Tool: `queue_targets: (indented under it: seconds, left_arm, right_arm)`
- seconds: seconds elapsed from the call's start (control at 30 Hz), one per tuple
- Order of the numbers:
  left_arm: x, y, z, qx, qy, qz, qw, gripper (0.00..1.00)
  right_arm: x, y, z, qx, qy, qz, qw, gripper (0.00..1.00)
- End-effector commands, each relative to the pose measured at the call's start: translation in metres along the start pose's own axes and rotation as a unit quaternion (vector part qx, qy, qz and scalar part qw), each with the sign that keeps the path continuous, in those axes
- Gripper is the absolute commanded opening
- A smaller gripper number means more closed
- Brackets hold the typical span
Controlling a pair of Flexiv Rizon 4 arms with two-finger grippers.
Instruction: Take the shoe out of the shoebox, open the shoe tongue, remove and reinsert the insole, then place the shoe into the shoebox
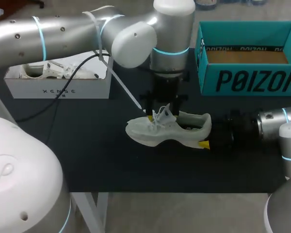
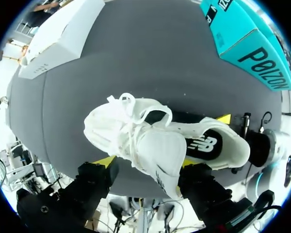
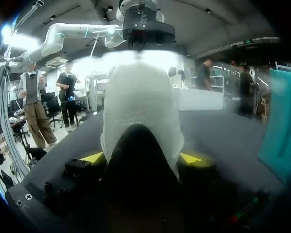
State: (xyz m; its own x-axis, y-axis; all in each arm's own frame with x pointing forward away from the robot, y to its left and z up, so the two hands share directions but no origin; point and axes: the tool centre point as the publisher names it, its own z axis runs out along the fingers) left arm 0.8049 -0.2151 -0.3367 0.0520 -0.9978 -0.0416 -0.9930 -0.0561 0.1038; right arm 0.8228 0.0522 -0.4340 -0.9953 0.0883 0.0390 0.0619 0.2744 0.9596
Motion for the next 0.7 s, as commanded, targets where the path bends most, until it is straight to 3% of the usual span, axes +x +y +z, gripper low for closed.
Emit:
queue_targets:
  seconds: [0.03,0.27,0.7]
  left_arm:
    - [0.000,0.000,0.001,0.001,0.014,0.003,1.000,0.00]
    - [-0.003,-0.001,-0.012,0.013,0.017,0.003,1.000,0.00]
    - [-0.032,-0.003,-0.018,0.027,0.013,-0.024,0.999,0.00]
  right_arm:
    - [0.000,-0.003,0.004,0.000,-0.001,0.001,1.000,0.00]
    - [0.000,-0.003,0.004,0.000,-0.001,0.001,1.000,0.00]
    - [0.000,-0.003,0.004,0.000,-0.001,0.001,1.000,0.00]
